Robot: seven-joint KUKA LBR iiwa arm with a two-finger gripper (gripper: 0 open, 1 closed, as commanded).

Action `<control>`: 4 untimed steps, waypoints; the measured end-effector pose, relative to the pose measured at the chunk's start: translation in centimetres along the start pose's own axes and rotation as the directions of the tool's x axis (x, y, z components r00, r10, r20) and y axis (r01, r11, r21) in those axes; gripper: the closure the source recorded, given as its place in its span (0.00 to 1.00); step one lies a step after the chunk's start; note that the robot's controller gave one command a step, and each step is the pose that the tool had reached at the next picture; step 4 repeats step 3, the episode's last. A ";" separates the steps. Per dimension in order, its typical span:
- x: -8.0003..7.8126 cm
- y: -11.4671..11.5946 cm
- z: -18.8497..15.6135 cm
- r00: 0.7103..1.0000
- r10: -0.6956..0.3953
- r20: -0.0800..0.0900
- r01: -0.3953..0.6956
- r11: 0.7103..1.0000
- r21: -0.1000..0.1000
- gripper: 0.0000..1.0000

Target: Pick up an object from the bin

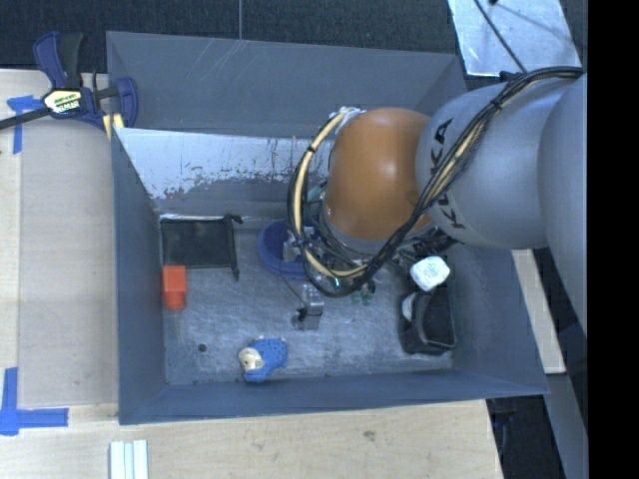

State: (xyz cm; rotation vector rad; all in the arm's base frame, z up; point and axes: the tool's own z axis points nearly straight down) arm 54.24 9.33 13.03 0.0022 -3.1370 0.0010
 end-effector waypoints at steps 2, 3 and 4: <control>-6.5 0.2 5.6 0.984 0.178 0.011 -0.178 0.984 -0.006 1.00; -5.0 -0.5 -7.3 0.979 0.206 0.015 -0.206 0.979 -0.005 1.00; -5.0 -0.5 -7.3 0.979 0.206 0.015 -0.206 0.979 -0.005 1.00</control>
Offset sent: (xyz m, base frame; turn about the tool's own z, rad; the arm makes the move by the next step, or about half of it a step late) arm 0.0625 0.0009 -0.0589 0.1806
